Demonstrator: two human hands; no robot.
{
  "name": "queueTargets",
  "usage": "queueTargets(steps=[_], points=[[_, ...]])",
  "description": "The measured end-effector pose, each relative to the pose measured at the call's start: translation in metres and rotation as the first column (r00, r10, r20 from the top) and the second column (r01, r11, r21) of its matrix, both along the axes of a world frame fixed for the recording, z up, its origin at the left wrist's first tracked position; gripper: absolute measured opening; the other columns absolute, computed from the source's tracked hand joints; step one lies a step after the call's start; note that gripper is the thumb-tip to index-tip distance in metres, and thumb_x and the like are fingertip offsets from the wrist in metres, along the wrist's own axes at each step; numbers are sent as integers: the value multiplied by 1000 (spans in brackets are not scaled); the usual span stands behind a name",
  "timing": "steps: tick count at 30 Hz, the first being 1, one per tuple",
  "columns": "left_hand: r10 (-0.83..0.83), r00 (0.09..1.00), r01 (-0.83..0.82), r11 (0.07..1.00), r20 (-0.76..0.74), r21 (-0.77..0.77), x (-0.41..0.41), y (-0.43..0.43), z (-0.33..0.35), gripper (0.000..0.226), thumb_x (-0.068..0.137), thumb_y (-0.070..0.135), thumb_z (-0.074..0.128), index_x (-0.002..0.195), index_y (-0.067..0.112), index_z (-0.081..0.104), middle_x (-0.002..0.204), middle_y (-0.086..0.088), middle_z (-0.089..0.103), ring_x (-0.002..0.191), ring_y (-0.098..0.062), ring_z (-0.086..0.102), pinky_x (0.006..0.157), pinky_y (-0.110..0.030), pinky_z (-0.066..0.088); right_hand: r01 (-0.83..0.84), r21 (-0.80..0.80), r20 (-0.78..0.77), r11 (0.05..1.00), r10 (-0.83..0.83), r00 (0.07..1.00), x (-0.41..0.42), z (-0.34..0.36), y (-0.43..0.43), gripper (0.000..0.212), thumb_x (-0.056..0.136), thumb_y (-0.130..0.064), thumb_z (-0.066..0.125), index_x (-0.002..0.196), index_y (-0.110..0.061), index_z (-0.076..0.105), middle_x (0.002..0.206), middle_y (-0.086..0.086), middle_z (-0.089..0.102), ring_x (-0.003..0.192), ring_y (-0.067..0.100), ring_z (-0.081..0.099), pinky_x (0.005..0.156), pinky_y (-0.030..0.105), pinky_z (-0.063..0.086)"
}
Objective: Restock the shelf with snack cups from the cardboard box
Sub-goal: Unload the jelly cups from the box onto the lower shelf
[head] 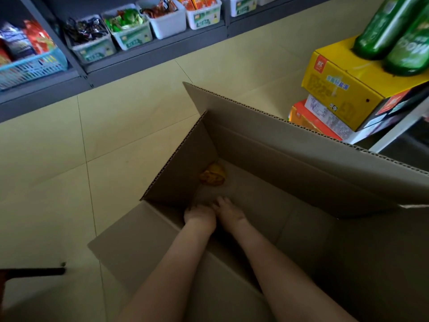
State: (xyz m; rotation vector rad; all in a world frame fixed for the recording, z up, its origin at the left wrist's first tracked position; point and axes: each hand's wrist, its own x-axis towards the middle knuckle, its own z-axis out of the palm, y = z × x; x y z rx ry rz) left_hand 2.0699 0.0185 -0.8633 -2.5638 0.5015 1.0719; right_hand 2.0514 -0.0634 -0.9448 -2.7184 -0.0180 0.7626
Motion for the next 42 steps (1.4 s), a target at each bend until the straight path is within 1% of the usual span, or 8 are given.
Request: queueTargets(steps=[5, 9, 13, 16, 25, 34, 39, 42], points=[[97, 985, -120, 979, -141, -166, -3, -4, 14, 39, 97, 25, 47, 132, 8, 49, 137, -13, 48, 125, -28, 47, 99, -33, 39, 272, 178, -111, 946, -255, 961, -16, 9, -15, 69, 93, -24, 57, 148, -9, 20, 152, 18, 18, 134, 36, 33, 107, 35, 32], [148, 967, -221, 889, -205, -401, -2, -9, 19, 37, 97, 26, 49, 129, 10, 52, 130, -12, 55, 119, -27, 52, 93, -28, 41, 574, 470, -78, 671, -616, 784, -36, 21, -47, 78, 77, -24, 75, 142, -14, 34, 141, 15, 37, 127, 28, 42, 101, 26, 37], [339, 899, -428, 542, -277, -723, -2, -17, 24, 35, 95, 23, 52, 129, 17, 51, 121, -6, 60, 113, -24, 56, 95, -32, 44, 570, 744, -184, 348, -714, 676, -39, 54, -71, 70, 75, -25, 77, 131, -27, 37, 135, 10, 42, 116, 22, 48, 96, 31, 46], [406, 851, -462, 281, -332, -841, -3, -27, 43, 18, 94, 18, 54, 111, 17, 60, 100, -1, 65, 101, -24, 61, 87, -37, 50, 515, 744, -161, 426, -633, 757, -41, 92, -90, 83, 76, -36, 75, 143, -35, 26, 132, 0, 27, 119, 22, 38, 105, 39, 40], [171, 980, -132, 155, -105, -979, -23, -72, 144, 16, 93, 13, 55, 82, 21, 65, 80, 7, 65, 82, -7, 61, 70, -24, 44, 245, 503, 281, 829, -424, 861, -84, 223, -147, 77, 60, -42, 85, 118, -31, 34, 120, -10, 38, 111, 7, 41, 88, 29, 45], [39, 977, 214, -145, 211, -966, -76, -175, 263, 35, 82, -1, 63, 73, 33, 59, 73, 24, 65, 76, 14, 56, 71, -9, 40, 226, 143, 875, 963, -230, 426, -178, 332, -221, 62, 66, -31, 80, 115, -7, 50, 107, 9, 57, 102, 15, 47, 78, 16, 32], [-96, 949, 249, -360, 301, -899, -138, -256, 315, 34, 78, 6, 64, 77, 40, 63, 85, 21, 69, 89, -2, 64, 86, -25, 49, 373, 77, 957, 925, -173, 231, -259, 383, -281, 55, 65, -30, 80, 108, -8, 53, 99, 6, 56, 93, 20, 51, 77, 27, 41], [-186, 908, 262, -447, 375, -855, -179, -297, 341, 40, 81, 1, 63, 88, 40, 62, 86, 25, 67, 90, 7, 62, 86, -18, 49, 454, 72, 968, 888, -172, 183, -307, 406, -308, 58, 66, -32, 79, 112, -9, 51, 101, 5, 55, 95, 18, 51, 77, 30, 43]])
